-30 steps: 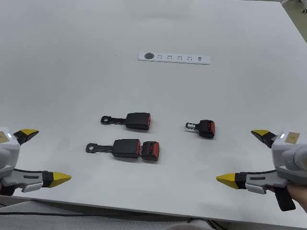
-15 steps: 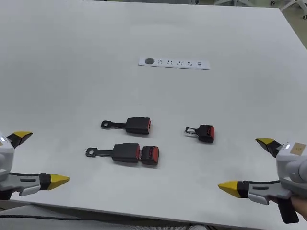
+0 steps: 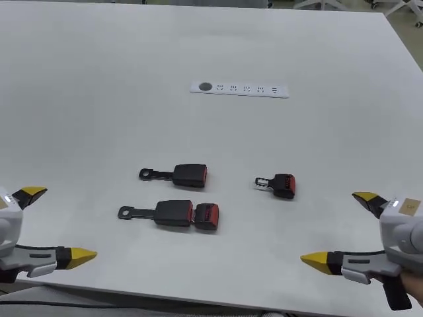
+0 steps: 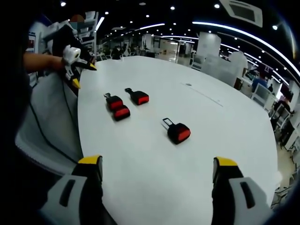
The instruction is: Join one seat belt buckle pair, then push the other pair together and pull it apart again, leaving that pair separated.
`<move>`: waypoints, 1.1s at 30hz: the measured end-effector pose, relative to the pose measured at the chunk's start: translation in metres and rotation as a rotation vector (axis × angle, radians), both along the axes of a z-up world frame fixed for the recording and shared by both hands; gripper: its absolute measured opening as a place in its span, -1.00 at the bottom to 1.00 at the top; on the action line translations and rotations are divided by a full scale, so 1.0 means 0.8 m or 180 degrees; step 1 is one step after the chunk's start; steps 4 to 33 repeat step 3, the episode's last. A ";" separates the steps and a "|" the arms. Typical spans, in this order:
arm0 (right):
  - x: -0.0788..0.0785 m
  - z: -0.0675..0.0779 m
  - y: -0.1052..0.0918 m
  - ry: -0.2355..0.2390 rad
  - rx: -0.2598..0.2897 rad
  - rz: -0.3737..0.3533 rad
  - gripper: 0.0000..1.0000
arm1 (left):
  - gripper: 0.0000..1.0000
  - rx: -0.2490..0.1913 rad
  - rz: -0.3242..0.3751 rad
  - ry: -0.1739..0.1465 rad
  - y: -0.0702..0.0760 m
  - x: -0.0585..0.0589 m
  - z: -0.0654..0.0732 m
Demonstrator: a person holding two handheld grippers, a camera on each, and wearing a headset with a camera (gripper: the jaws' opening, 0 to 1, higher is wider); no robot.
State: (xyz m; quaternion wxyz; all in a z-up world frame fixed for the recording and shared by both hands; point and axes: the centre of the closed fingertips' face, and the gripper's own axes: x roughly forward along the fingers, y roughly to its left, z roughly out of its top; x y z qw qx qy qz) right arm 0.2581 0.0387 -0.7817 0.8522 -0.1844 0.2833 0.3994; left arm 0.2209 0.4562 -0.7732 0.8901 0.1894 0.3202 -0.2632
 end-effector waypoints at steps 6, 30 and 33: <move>0.000 -0.001 0.003 0.0012 0.0010 0.0012 0.97 | 0.99 -0.0002 -0.0004 -0.0016 0.000 0.000 0.001; 0.000 -0.001 0.003 0.0012 0.0010 0.0012 0.97 | 0.99 -0.0002 -0.0004 -0.0016 0.000 0.000 0.001; 0.000 -0.001 0.003 0.0012 0.0010 0.0012 0.97 | 0.99 -0.0002 -0.0004 -0.0016 0.000 0.000 0.001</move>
